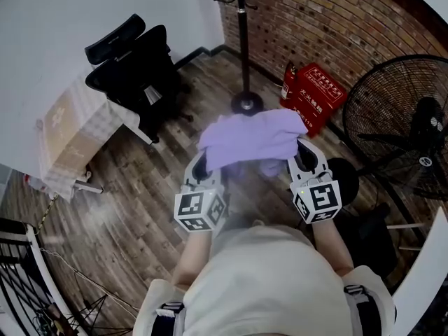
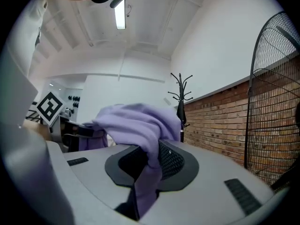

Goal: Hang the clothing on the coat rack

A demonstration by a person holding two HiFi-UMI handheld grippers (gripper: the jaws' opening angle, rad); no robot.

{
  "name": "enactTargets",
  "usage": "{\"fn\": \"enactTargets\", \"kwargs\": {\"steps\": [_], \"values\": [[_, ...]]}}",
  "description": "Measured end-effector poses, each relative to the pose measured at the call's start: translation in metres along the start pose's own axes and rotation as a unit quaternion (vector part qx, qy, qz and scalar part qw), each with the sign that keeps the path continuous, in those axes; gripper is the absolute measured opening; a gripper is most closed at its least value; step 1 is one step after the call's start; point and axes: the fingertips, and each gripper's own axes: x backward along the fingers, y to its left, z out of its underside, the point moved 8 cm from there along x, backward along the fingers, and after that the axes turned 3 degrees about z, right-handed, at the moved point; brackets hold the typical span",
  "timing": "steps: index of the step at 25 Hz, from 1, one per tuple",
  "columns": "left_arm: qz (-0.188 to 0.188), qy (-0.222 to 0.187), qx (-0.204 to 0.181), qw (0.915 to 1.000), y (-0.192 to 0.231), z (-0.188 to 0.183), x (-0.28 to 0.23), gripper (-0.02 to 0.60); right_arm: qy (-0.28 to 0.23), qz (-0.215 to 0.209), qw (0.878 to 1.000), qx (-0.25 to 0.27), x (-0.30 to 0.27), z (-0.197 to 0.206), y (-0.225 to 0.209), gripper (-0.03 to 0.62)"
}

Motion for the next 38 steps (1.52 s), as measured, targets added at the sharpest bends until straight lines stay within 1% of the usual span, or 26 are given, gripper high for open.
{"fn": "enactTargets", "kwargs": {"steps": [11, 21, 25, 30, 38], "values": [[-0.01, -0.003, 0.005, 0.9999, -0.015, 0.005, 0.006, 0.066, 0.004, -0.018, 1.0, 0.005, 0.009, 0.002, -0.008, 0.054], [-0.006, 0.006, 0.003, 1.0, -0.016, 0.001, -0.017, 0.065, 0.016, -0.014, 1.0, 0.0, -0.009, 0.008, -0.027, 0.055], [0.0, 0.008, 0.005, 1.0, -0.01, -0.001, -0.039, 0.066, 0.021, -0.009, 1.0, -0.001, -0.025, 0.012, -0.038, 0.055], [0.008, 0.016, 0.004, 0.9998, 0.005, -0.006, -0.077, 0.066, 0.029, 0.0, 1.0, -0.004, -0.058, 0.015, -0.054, 0.055], [0.031, 0.023, 0.007, 0.9992, 0.039, -0.027, -0.154, 0.065, 0.032, 0.023, 0.999, 0.001, -0.131, 0.008, -0.081, 0.055]]}}
